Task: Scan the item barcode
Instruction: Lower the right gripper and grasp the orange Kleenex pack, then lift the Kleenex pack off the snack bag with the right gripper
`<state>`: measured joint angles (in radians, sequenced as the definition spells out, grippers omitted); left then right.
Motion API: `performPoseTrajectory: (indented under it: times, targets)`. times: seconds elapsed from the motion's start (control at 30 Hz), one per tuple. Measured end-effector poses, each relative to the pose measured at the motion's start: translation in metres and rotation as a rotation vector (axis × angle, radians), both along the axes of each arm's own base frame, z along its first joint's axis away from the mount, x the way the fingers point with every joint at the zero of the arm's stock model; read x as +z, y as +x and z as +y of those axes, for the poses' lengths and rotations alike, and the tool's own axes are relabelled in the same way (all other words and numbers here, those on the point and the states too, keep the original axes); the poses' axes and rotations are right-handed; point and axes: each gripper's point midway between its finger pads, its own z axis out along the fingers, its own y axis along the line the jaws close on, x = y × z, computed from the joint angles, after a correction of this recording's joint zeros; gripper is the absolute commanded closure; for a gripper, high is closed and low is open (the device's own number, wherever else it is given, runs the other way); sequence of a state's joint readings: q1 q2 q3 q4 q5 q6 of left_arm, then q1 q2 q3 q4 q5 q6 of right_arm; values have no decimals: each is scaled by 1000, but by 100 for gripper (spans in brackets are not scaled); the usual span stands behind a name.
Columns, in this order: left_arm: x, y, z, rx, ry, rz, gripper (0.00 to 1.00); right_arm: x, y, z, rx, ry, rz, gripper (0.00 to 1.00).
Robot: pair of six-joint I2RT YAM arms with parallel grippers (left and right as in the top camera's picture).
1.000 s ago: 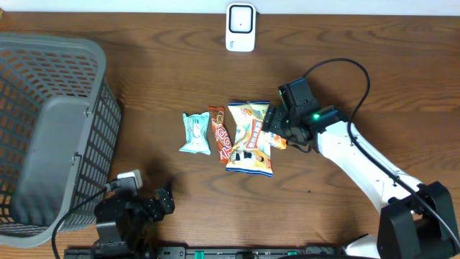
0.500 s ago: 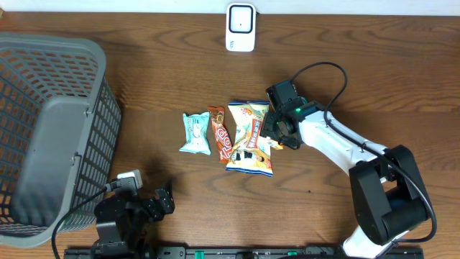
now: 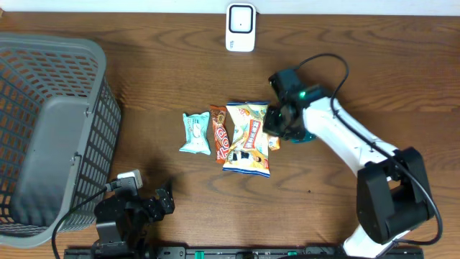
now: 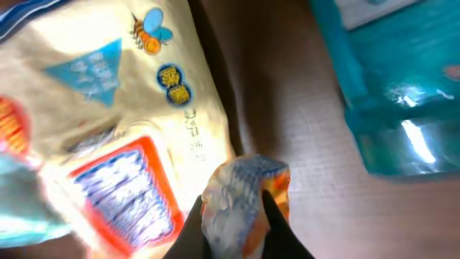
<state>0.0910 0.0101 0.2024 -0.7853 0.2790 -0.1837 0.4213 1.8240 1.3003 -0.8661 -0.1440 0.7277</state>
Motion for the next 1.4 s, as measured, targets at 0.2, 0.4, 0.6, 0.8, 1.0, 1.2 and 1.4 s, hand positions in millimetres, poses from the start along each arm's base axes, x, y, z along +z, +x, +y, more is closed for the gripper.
performPoseTrajectory:
  times: [0.2, 0.4, 0.6, 0.8, 1.0, 1.2, 1.4]
  targets:
    - [0, 0, 0, 0, 0, 0, 2, 39, 5, 8, 37, 72, -2, 99]
    - [0, 0, 0, 0, 0, 0, 2, 66, -18, 34, 169, 251, 40, 99]
    - [0, 0, 0, 0, 0, 0, 2, 74, -43, 41, 260, 324, 110, 99]
    - [0, 0, 0, 0, 0, 0, 2, 76, -49, 42, 298, 340, 122, 99]
    - [0, 0, 0, 0, 0, 0, 2, 76, -49, 43, 312, 344, 117, 99]
    - [0, 0, 0, 0, 0, 0, 2, 76, -47, 44, 314, 347, 107, 99]
    - [0, 0, 0, 0, 0, 0, 2, 79, -44, 48, 312, 371, 96, 99]
